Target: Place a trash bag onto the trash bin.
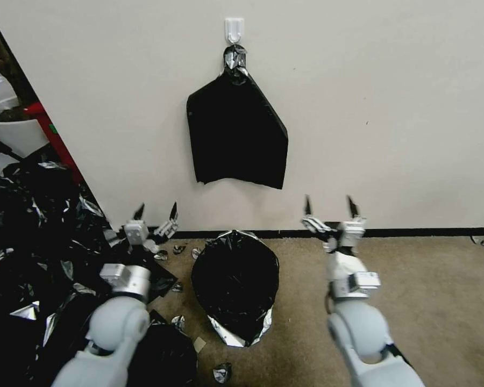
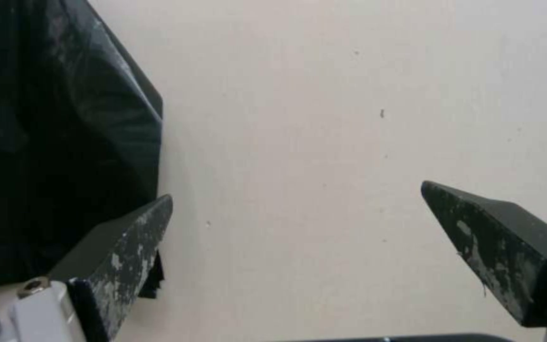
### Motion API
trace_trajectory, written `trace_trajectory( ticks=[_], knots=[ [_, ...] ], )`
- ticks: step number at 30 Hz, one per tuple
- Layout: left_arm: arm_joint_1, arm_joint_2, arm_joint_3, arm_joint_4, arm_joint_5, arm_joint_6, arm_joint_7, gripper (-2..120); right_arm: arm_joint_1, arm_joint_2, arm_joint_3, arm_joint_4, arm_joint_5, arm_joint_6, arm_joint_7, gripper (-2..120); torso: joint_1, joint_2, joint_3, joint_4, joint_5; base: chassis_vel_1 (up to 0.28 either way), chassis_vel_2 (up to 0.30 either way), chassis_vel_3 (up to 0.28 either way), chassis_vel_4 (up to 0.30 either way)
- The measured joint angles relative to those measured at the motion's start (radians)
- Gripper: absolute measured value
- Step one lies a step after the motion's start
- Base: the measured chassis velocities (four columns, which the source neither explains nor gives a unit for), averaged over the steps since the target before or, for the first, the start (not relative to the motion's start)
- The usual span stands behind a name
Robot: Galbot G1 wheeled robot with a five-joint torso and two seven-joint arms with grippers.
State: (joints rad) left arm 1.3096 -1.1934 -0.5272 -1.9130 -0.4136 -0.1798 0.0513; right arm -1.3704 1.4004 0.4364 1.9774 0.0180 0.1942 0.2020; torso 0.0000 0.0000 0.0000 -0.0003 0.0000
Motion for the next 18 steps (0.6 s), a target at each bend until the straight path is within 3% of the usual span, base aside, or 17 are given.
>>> trace_trajectory(
  ticks=[18],
  knots=[
    [-0.002,0.0,0.001,0.001,-0.013,0.011,-0.007,100,0.001,-0.001,-0.003,-0.003,-0.001,-0.001,-0.003,100,0.0,0.0,0.0,0.0003,0.0,0.0,0.0,0.0,0.0]
  ],
)
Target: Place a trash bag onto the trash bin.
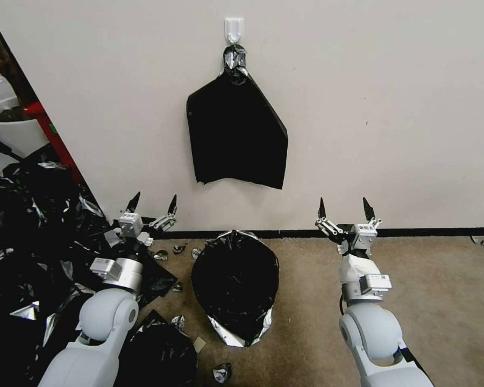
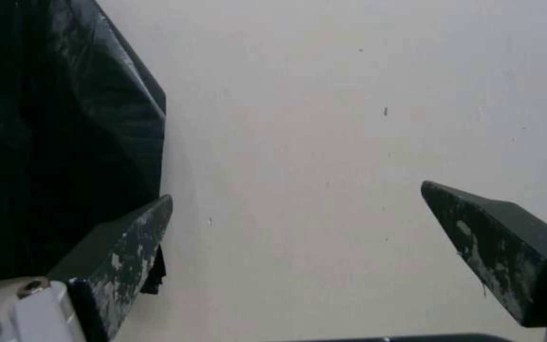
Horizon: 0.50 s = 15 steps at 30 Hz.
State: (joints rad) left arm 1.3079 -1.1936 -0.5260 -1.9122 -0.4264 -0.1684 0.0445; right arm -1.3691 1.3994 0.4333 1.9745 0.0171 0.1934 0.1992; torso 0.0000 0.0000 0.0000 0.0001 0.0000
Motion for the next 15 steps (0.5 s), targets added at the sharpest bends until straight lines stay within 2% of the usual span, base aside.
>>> trace_trajectory(
  ticks=[15],
  knots=[
    [0.0,0.0,0.001,-0.002,-0.002,0.005,-0.005,100,0.001,-0.001,-0.002,-0.001,0.001,-0.001,0.0,100,0.0,0.0,0.0,0.0,0.0,0.0,0.0,0.0,0.0]
  ],
)
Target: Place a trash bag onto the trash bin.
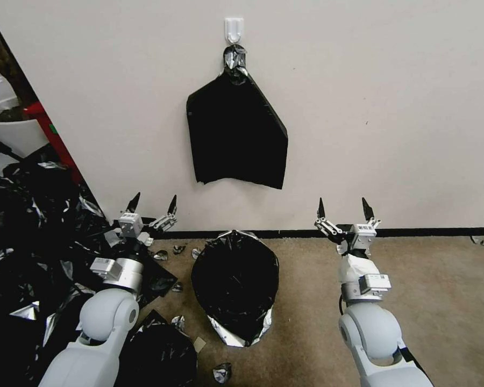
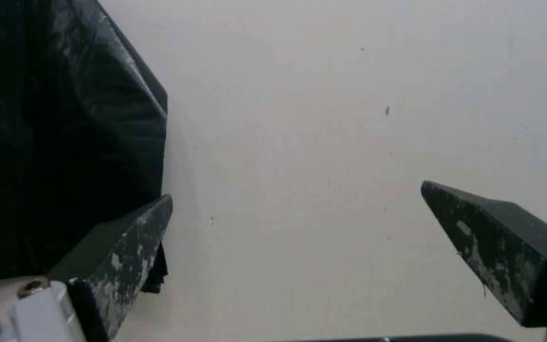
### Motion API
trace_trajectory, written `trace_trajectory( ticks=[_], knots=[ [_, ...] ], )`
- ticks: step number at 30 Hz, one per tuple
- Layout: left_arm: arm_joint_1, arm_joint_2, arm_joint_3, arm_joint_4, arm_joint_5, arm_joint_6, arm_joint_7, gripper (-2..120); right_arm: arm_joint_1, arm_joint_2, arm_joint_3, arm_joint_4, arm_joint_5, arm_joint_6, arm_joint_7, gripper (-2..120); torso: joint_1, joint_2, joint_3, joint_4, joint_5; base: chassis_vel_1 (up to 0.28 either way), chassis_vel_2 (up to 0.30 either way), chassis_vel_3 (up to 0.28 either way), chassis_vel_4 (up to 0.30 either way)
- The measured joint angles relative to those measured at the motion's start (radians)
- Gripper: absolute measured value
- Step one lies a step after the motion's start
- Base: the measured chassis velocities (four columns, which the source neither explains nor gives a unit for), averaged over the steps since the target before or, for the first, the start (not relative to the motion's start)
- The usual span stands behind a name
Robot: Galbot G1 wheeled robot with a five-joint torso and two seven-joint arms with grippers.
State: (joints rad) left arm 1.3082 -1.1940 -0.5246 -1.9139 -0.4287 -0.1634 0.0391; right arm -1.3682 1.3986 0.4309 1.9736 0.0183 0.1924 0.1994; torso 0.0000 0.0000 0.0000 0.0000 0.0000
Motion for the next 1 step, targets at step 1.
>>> trace_trajectory(
  ticks=[1],
  knots=[
    [0.0,0.0,0.0,0.0,0.0,0.0,0.0,100,0.0,0.0,0.0,0.0,0.0,0.0,0.0,100,0.0,0.0,0.0,0.0,0.0,0.0,0.0,0.0,0.0]
  ],
)
